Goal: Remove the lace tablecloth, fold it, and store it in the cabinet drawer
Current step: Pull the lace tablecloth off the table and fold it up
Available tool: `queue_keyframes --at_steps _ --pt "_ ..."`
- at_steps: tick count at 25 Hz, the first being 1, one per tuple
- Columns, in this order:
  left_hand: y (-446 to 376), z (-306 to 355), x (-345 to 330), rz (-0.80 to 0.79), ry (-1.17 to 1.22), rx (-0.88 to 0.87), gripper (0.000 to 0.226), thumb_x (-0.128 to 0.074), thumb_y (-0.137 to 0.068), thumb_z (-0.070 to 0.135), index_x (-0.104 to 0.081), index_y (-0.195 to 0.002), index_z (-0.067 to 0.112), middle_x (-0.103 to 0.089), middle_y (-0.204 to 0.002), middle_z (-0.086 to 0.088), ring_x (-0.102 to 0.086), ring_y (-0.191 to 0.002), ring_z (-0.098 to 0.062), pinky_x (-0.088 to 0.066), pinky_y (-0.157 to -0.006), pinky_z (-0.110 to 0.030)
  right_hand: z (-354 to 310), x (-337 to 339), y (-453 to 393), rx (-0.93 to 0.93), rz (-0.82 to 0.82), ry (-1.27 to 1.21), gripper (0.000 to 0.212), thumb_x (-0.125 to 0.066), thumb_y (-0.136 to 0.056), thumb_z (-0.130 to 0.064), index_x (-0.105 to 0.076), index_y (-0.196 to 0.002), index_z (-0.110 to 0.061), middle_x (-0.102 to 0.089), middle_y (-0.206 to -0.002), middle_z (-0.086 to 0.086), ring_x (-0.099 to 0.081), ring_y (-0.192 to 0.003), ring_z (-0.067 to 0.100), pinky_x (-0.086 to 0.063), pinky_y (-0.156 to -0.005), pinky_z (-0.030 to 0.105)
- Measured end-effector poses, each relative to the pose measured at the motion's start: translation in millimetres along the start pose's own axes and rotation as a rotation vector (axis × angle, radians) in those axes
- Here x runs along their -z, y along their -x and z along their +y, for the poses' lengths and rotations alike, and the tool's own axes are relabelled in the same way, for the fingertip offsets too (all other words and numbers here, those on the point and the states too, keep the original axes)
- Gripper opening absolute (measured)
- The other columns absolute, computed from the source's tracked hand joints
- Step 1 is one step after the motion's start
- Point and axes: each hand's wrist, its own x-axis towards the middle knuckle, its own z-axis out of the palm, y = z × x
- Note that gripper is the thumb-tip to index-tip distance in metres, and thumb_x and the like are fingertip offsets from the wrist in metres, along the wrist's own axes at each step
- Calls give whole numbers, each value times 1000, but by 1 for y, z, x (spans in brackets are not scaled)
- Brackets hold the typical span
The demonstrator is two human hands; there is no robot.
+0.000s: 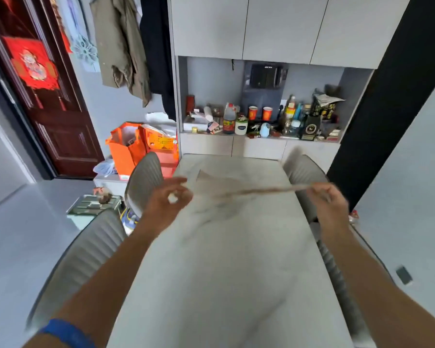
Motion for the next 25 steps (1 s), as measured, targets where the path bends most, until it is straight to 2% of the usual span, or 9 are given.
queue_keyframes --at_steps 3,7,9,12,16,19,21,23,25 --pt "99 -71 -25 -84 -286 122 8 -81 -74 2 -78 -75 10 -67 -114 -8 -58 -102 -16 -36 -90 -9 88 53 67 -146 -144 366 12 -75 -82 -1 -68 -73 -5 -62 -115 8 -58 -108 20 -41 -96 37" --pt "213 -147 -56 -208 -520 314 9 -83 -73 21 -77 -74 27 -69 -113 9 -59 -112 -16 -39 -99 -36 178 111 156 -191 -315 665 20 -83 -75 -9 -68 -66 -19 -62 -109 -7 -59 -110 14 -39 -84 24" --pt "257 -165 -67 -255 -567 369 10 -81 -75 25 -75 -73 32 -68 -115 11 -59 -111 -15 -40 -98 -37 202 137 197 -155 -436 827 20 -83 -75 -14 -67 -66 -23 -61 -105 -14 -59 -107 12 -41 -83 25" --pt "296 -171 -74 -325 -663 375 4 -79 -77 28 -77 -81 29 -67 -121 9 -55 -116 -17 -38 -101 -36 211 164 235 -118 -589 1068 14 -82 -76 -21 -70 -70 -25 -61 -107 -11 -60 -105 13 -42 -85 30" --pt "325 -170 -76 -416 -713 382 9 -75 -82 25 -77 -89 29 -61 -127 10 -52 -121 -16 -36 -104 -33 212 174 259 -62 -736 1260 8 -72 -83 -19 -70 -80 -26 -61 -115 -13 -57 -112 11 -39 -84 20" --pt "330 -171 -70 -506 -675 493 39 -62 -81 9 -66 -114 30 -54 -135 12 -48 -126 -13 -37 -104 -25 206 167 255 -221 -774 1319 34 -53 -83 -3 -62 -90 -35 -55 -126 -15 -49 -122 9 -40 -91 25" --pt "315 -168 -64 -441 -580 616 48 -57 -80 6 -60 -123 28 -55 -136 8 -50 -123 -12 -40 -101 -23 200 152 240 -310 -743 1302 38 -50 -82 -3 -62 -97 -35 -55 -129 -12 -54 -116 11 -42 -93 28" --pt "286 -164 -60 -338 -511 668 44 -58 -83 7 -60 -123 25 -59 -133 3 -55 -119 -14 -42 -99 -24 196 124 219 -334 -720 1258 32 -51 -83 -7 -64 -98 -33 -57 -128 -9 -58 -109 13 -45 -93 30" --pt "244 -170 -59 -254 -452 678 38 -60 -84 9 -63 -119 23 -63 -127 1 -59 -114 -15 -44 -97 -27 204 86 189 -333 -720 1209 27 -54 -84 -11 -65 -98 -31 -58 -130 -7 -57 -112 16 -45 -95 31"
